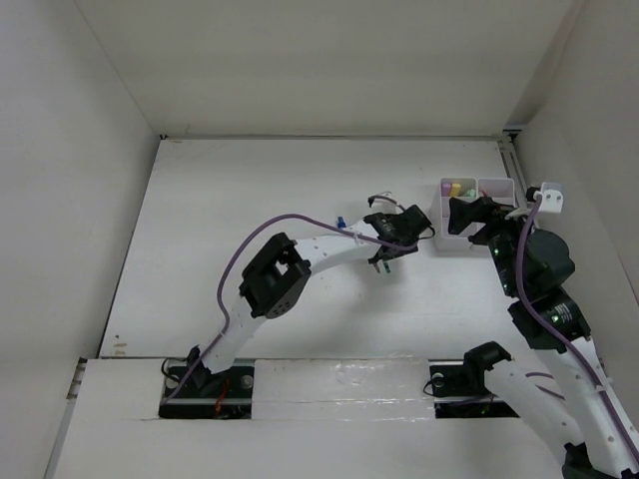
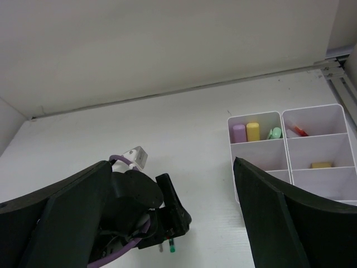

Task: Sort the stationery into containers
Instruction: Pick up the pen from the center of the board.

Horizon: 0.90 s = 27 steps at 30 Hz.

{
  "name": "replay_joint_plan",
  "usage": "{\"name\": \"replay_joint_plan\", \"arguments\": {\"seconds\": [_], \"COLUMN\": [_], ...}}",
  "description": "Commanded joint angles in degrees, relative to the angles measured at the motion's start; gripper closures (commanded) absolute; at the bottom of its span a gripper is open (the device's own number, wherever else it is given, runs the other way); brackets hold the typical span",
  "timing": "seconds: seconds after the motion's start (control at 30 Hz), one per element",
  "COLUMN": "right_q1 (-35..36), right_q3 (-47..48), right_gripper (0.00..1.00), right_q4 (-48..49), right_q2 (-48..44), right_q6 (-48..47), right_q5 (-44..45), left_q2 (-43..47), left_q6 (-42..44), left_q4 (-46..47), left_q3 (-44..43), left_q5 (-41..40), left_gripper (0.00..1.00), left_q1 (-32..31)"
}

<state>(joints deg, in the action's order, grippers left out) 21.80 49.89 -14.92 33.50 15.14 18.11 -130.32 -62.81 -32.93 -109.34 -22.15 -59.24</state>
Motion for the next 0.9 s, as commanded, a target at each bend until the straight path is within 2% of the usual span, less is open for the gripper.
{"name": "replay_joint_plan", "arguments": {"seconds": [0.0, 0.4, 0.47, 0.53, 0.67, 0.87], "right_q1": [0.4, 0.4, 0.4, 0.4, 0.4, 0.4], "right_q3": [0.3, 0.3, 0.3, 0.3, 0.3, 0.3], "right_gripper": [0.04, 0.05, 0.05, 0.05, 0.05, 0.05], "right_q4": [2.6, 2.6, 2.6, 2.6, 2.6, 3.1], "right_q2": [0.0, 0.0, 0.0, 0.0, 0.0, 0.0], "right_q6": [-0.9, -0.9, -0.9, -0.9, -0.9, -0.4], "right_q5": [-1.1, -1.6, -1.6, -1.6, -1.6, -2.6], "left_q2": [-0.5, -2.7, -3.4, -4.0, -4.5, -6.2], "left_q6": [0.8, 1.4, 1.4, 1.4, 1.4, 1.4], "left_q4": [0.2, 0.8, 0.8, 0.8, 0.8, -0.6], "left_q3": [-2.4, -3.0, -3.0, -3.5, -3.5, -2.9], "left_q5": [0.3, 0.8, 1.4, 1.4, 2.0, 3.1], "left_gripper": [0.32, 0.36, 0.47, 0.49, 0.63, 0.67], "left_q1": [0.0, 0.5, 1.1, 1.1, 1.1, 1.1]}}
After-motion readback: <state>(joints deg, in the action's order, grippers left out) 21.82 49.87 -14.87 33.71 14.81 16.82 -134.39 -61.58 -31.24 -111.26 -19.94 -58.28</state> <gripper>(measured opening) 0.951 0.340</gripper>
